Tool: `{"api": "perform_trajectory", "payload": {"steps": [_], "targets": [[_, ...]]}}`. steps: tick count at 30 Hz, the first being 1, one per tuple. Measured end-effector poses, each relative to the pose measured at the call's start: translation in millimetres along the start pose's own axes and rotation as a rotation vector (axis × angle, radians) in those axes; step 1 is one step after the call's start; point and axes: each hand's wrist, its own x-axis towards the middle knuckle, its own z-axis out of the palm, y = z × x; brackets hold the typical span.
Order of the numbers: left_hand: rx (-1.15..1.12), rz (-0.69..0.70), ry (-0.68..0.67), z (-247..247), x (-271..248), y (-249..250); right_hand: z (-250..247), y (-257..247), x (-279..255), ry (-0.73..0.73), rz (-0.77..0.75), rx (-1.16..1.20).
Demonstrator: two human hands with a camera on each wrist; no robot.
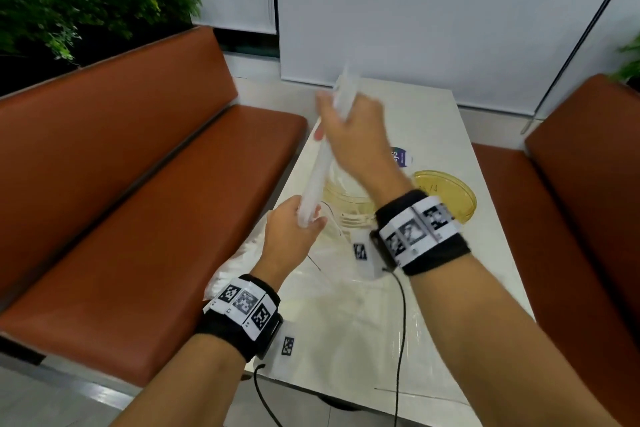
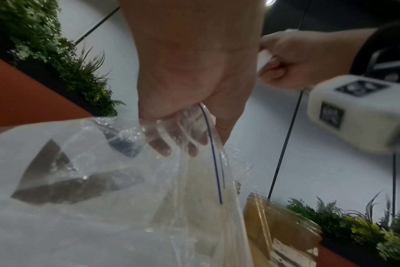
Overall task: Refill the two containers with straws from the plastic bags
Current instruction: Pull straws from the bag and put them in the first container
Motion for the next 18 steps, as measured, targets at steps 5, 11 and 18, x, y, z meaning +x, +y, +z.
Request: {"api": "perform_trajectory", "payload": {"steps": [5,11,18], "targets": [[-0.041,-0.034,0.004,-8,1,-1,-59,-10,51,0.298,-0.134,0.053],[-0.028,-0.022,0.004,-13,4,7,-42,66,71,0.27,-0.063,-0.225],[-0.077,-0.001,-0.012,-20,7,8,-3,142,39,-0.182,0.317,-0.521]]}}
